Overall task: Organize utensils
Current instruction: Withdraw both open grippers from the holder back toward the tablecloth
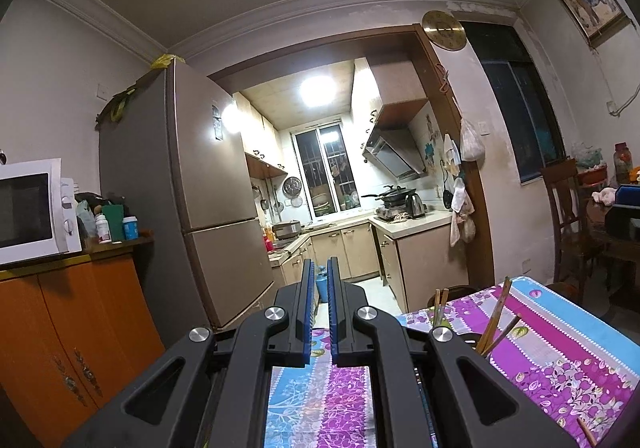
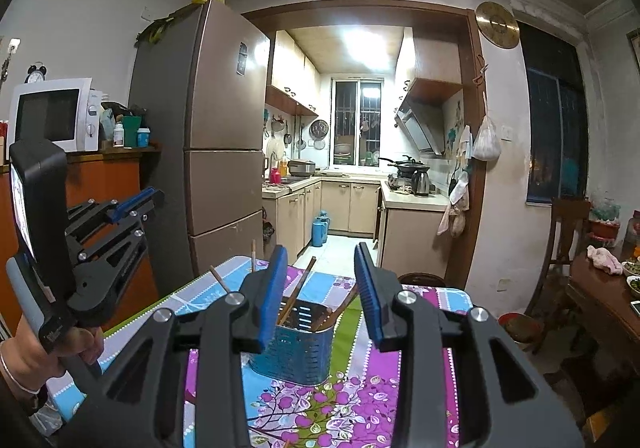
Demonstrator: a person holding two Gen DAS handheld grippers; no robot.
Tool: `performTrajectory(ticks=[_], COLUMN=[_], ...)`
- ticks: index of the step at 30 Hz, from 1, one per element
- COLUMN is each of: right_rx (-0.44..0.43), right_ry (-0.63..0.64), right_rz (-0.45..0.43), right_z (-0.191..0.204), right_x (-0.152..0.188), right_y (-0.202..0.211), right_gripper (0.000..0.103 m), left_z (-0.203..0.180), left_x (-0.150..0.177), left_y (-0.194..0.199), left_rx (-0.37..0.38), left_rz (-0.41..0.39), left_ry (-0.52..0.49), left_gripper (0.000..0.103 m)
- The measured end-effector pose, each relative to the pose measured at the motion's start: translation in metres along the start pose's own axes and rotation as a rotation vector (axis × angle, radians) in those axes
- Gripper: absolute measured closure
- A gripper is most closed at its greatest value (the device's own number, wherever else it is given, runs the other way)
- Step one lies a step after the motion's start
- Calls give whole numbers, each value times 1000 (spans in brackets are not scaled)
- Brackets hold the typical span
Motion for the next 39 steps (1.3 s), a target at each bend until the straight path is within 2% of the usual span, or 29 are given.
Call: performTrajectory(ticks=[15, 20, 26, 30, 33, 35, 36, 39], right_rx=[84, 113, 140, 164, 154, 146, 138, 128], right_ry=[17, 41, 66, 105, 126, 123, 112, 79], right_rz=[57, 82, 123, 160, 212, 246, 265, 308], right_z=[-49, -64, -82, -89, -83, -76, -71, -51], right_x=[37, 55, 93, 128, 164, 187, 200, 235], right_y=[23, 39, 72, 101, 118, 126, 130, 142], right_gripper=[68, 64, 59, 54, 47, 38, 38, 38], left_z=[-7, -9, -21, -33, -55, -69, -79, -105], left_x=[4, 7, 35, 81, 125, 154, 169, 191], left_y=[23, 39, 72, 106, 138, 156, 167, 194], left_rx=[-9, -7, 49, 167, 246, 323, 364, 426], left_rz=[-16, -26, 22, 149, 242, 323, 366, 380], left_ry=[-39, -44, -65, 3, 5, 65, 100, 96], left_gripper=[95, 95, 95, 95, 95, 85, 82, 80])
Point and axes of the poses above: each gripper's, at about its wrist camera, not at the fingertips, and y roughly against the way its jaws point, z to its left, x to its underside, the point moved 9 cm from there along -y, roughly the way its jaws point, and after that the axes turned 5 degrees about x, right-handed, at the moved point
